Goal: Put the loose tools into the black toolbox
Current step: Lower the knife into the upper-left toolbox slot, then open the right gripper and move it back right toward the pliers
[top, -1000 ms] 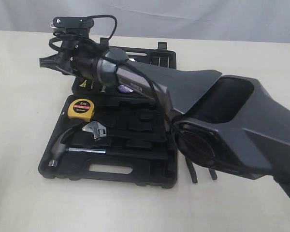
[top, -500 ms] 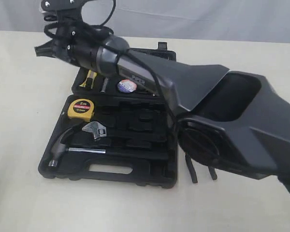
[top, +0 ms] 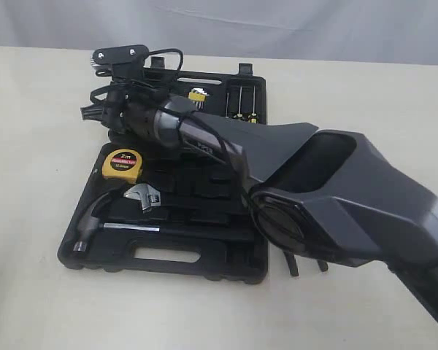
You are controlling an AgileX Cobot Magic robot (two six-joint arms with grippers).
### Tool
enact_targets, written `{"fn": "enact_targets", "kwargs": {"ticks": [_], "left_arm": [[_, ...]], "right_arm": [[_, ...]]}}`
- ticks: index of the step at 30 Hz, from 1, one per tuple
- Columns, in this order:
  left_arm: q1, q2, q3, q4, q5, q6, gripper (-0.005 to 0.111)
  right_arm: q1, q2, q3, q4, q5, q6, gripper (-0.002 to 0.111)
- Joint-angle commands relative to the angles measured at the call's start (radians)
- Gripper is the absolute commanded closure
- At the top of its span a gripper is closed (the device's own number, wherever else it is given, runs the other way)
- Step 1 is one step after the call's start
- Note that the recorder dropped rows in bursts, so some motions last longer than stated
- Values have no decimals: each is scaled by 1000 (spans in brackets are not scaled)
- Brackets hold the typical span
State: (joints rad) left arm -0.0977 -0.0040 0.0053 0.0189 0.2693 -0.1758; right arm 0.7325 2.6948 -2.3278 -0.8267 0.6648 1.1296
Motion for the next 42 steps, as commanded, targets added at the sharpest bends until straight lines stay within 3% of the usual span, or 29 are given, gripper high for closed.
{"fn": "enact_targets", "kwargs": {"ticks": [1,24,31,34,37,39,42], "left_arm": [[-6,4,-5,3,-1,-1,107],[-6,4,-5,3,-1,-1,107],[-6,4,-5,3,-1,-1,107],[-6,4,-5,3,1,-1,107],[-6,4,-5,3,1,-1,107],[-6,4,-5,3,1,-1,107],[-6,4,-5,3,1,-1,107]], "right_arm": [[-9,9,-2,14,-40,-21,109],[9,-45,-32,27,29,-182,109],[37,-190,-32,281,210,-579,109],[37,-303,-32,438,428,-841,109],[37,-431,-32,486,556,-954,109],[35,-541,14,506,556,-981,109],[1,-751,232,637,556,-997,109]]}}
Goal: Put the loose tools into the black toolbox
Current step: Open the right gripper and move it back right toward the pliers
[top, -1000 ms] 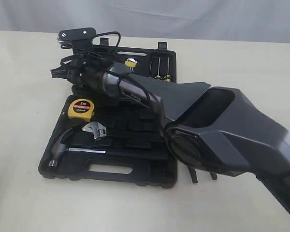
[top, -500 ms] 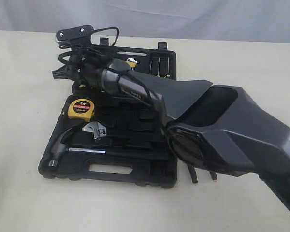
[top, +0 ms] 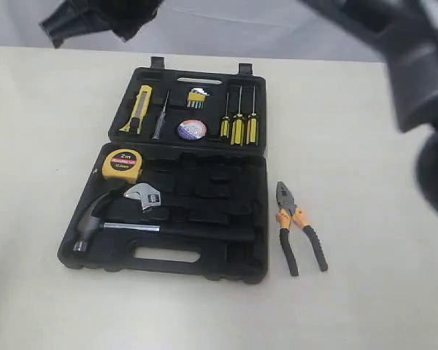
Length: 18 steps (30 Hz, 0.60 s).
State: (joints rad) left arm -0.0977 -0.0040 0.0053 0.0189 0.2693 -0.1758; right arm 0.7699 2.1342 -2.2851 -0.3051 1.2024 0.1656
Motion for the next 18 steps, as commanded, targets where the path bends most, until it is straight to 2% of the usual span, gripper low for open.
{"fn": "enact_targets", "kwargs": {"ticks": [1,6,9,15,18], "left_arm": [[-6,4,-5,3,1,-1,107],[-6,4,-5,3,1,-1,107],[-6,4,-5,3,1,-1,107],[-6,4,-5,3,-1,-1,107],[-6,4,-5,3,-1,-1,107]], "right_arm": [[-42,-256,265,111,19,-31,109],[-50,-603,829,25,18,19,109],[-101,-735,1034,35,-75,51,109],[-277,-846,1279,163,-224,29,109],[-303,-835,1316,171,-281,29,109]]}}
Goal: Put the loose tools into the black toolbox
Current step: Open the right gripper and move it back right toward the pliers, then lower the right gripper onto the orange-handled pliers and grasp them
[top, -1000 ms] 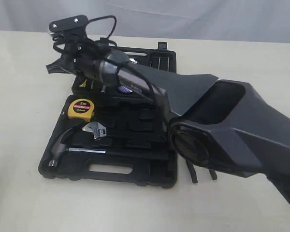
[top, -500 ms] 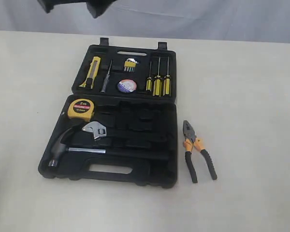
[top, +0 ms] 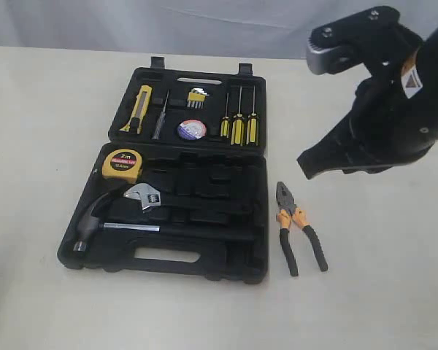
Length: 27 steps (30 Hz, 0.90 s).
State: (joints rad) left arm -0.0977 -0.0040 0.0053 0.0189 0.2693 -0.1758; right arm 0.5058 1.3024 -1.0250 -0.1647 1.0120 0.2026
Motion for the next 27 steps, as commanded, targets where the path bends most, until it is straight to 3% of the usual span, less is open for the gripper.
{"fn": "enact_targets", "kwargs": {"ticks": [1,9,16,27], "left_arm": [[-6,4,-5,3,-1,-1,107],[-6,4,-5,3,-1,-1,107],[-6,4,-5,3,-1,-1,107],[-6,4,-5,3,1,-1,107]], "right_arm": [[-39,8,56,26,-92,-8,109],[-39,184,56,24,-125,-8,106],[-39,333,56,24,-257,-4,58],[-87,469,-18,30,-288,20,60]]}}
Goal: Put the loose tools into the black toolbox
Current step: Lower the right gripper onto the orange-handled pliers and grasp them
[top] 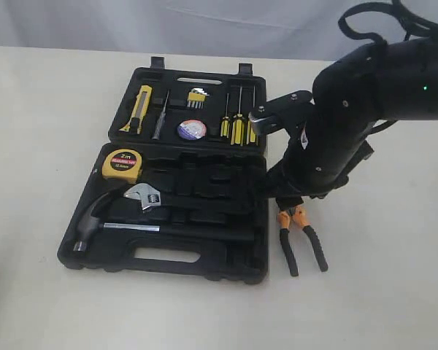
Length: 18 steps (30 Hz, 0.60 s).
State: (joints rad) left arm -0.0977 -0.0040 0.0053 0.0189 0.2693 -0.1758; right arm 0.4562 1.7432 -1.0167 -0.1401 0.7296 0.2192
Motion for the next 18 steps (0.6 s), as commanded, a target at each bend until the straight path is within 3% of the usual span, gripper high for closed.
{"fn": "enact_targets", "kwargs": {"ticks": [1,9,18], "left_arm": [[-6,4,-5,3,1,-1,107],[-6,4,-5,3,1,-1,107],[-6,4,-5,3,1,-1,107]], "right_arm": [[-48,34,-29,11,-6,-2,60],[-68,55,-31,134,-32,-179,60],[-70,55,-31,101,-133,-160,55]]}}
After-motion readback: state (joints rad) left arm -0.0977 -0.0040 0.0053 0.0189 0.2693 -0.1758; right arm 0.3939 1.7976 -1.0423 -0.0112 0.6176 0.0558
